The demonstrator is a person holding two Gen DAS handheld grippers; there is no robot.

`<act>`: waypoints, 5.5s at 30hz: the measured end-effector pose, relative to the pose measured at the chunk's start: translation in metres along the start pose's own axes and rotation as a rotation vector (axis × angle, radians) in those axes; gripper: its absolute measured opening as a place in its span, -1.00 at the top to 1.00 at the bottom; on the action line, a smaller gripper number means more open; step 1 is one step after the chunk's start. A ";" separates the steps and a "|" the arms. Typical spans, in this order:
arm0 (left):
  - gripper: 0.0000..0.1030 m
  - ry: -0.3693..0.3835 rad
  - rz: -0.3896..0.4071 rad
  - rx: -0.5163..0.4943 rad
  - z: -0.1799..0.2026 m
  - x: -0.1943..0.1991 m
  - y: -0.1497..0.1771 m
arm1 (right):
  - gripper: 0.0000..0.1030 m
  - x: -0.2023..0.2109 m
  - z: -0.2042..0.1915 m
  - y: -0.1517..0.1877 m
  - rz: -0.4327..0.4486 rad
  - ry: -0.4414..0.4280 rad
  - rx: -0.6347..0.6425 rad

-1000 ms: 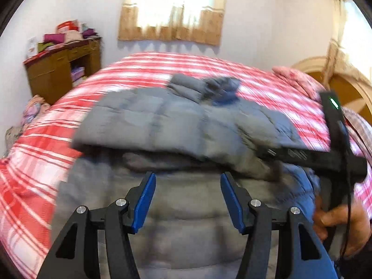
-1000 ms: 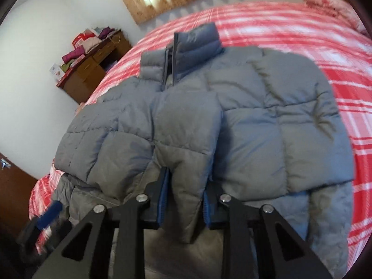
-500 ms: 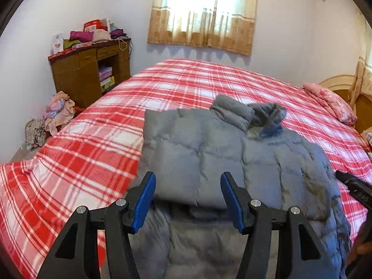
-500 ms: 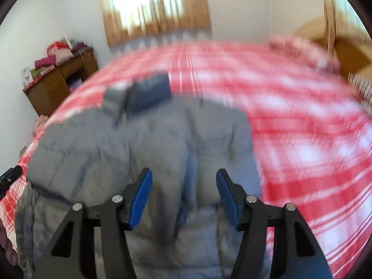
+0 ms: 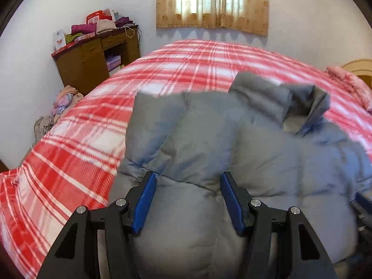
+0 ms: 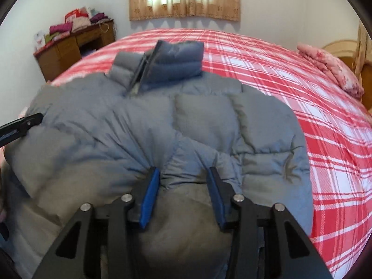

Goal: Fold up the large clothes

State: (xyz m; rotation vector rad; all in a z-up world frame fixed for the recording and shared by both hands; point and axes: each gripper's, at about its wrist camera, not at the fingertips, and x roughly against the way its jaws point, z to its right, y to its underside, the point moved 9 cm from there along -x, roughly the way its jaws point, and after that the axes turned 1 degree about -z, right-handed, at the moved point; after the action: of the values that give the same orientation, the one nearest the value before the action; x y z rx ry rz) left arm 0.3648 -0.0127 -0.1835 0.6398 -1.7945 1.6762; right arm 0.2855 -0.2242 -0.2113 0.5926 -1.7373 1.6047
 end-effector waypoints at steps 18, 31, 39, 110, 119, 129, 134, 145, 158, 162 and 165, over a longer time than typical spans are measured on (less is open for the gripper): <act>-0.20 0.012 -0.010 0.053 -0.006 -0.005 0.014 | -0.59 0.020 0.016 -0.100 0.043 -0.088 -0.194; -0.24 0.088 -0.020 0.116 -0.009 -0.010 0.013 | 0.24 -0.093 0.050 -0.138 -0.147 -0.234 -0.593; -0.25 0.099 -0.021 0.103 -0.006 -0.003 0.010 | 0.59 -0.079 0.059 -0.086 -0.051 -0.244 -0.524; 0.67 0.176 0.072 0.083 0.067 0.000 -0.143 | 0.00 -0.085 0.017 -0.112 0.002 -0.064 -0.121; 0.68 0.108 -0.092 0.103 0.047 -0.083 -0.058 | -0.06 -0.084 0.018 -0.113 0.012 -0.101 -0.143; 0.68 0.079 -0.077 0.074 0.048 -0.087 -0.060 | -0.04 -0.079 0.072 -0.100 0.032 -0.110 -0.428; 0.67 0.058 -0.074 0.055 0.050 -0.085 -0.060 | -0.11 -0.089 0.048 -0.107 -0.044 0.123 -0.227; 0.67 0.084 -0.072 0.075 0.052 -0.082 -0.061 | -0.33 -0.088 0.061 -0.105 -0.039 0.231 -0.174; 0.59 0.396 0.080 0.058 -0.009 0.124 -0.045 | -0.36 0.128 0.097 -0.062 0.282 -0.129 -0.292; 0.08 0.399 0.120 0.018 -0.042 0.193 0.005 | -0.49 0.199 0.115 -0.003 0.327 -0.121 -0.283; -0.13 0.366 0.143 0.016 -0.067 0.228 0.044 | -0.53 0.230 0.125 0.043 0.322 -0.088 -0.275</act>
State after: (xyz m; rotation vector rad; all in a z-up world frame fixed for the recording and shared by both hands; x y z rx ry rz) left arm 0.1795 0.0692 -0.0521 0.1948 -1.5921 1.7690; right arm 0.0802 -0.3139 -0.0692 0.2634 -2.1600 1.5257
